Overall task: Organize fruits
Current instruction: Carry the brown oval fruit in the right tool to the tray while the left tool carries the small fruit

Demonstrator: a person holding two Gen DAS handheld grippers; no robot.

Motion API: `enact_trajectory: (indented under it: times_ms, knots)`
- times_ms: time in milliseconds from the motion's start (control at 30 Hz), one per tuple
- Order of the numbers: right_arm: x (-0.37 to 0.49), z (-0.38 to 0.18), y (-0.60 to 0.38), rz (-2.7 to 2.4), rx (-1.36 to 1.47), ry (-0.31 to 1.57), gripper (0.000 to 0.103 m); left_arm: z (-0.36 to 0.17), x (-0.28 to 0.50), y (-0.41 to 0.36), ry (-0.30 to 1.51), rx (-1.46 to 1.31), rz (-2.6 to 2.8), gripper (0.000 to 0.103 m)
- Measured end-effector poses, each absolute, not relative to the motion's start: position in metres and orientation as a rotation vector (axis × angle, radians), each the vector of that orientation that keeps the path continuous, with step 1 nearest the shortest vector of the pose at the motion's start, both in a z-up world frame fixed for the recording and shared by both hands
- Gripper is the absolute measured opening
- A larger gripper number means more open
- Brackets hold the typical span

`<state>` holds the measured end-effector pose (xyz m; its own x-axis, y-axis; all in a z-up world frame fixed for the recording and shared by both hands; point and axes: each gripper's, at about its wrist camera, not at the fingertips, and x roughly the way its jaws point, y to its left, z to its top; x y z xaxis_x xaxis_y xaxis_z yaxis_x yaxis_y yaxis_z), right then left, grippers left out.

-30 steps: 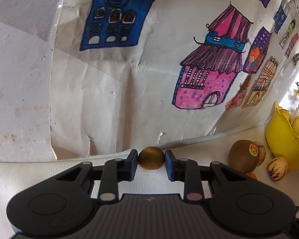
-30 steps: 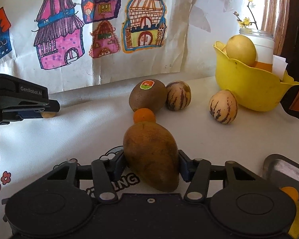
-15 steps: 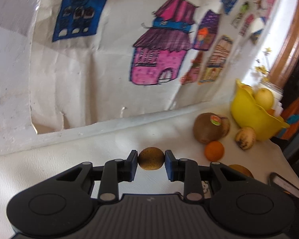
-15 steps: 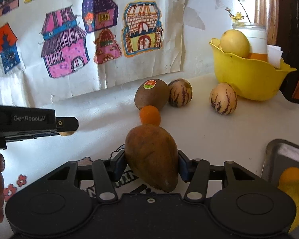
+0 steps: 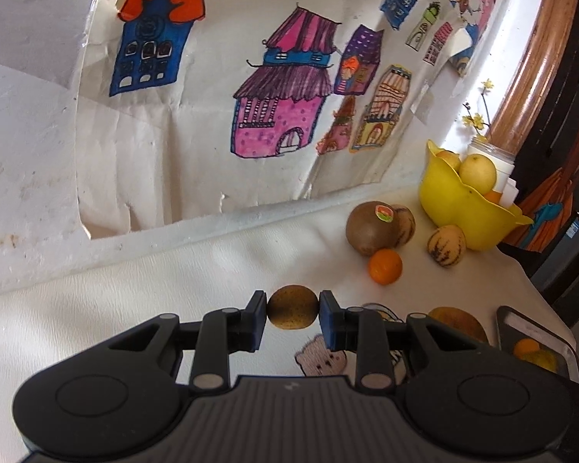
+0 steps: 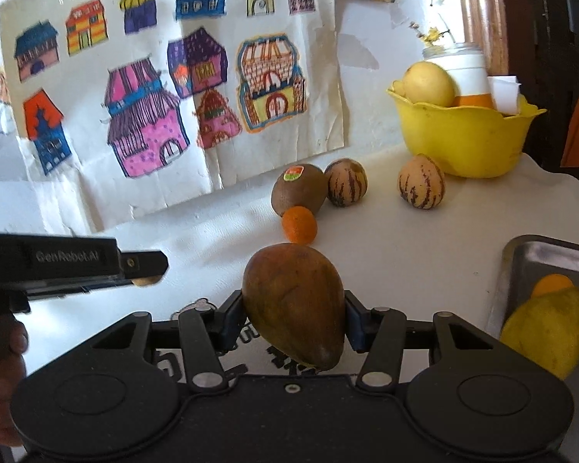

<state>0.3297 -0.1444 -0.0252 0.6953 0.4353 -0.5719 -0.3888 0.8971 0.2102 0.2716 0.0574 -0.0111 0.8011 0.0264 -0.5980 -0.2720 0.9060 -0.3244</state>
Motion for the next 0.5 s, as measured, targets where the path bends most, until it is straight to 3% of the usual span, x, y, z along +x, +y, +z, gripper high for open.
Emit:
enact_trajectory:
  times_ms: [500]
  knots:
    - [0.26, 0.02, -0.227, 0.375, 0.214, 0.54, 0.054, 0.007, 0.239, -0.003, 0.631, -0.386, 0.014, 0.032]
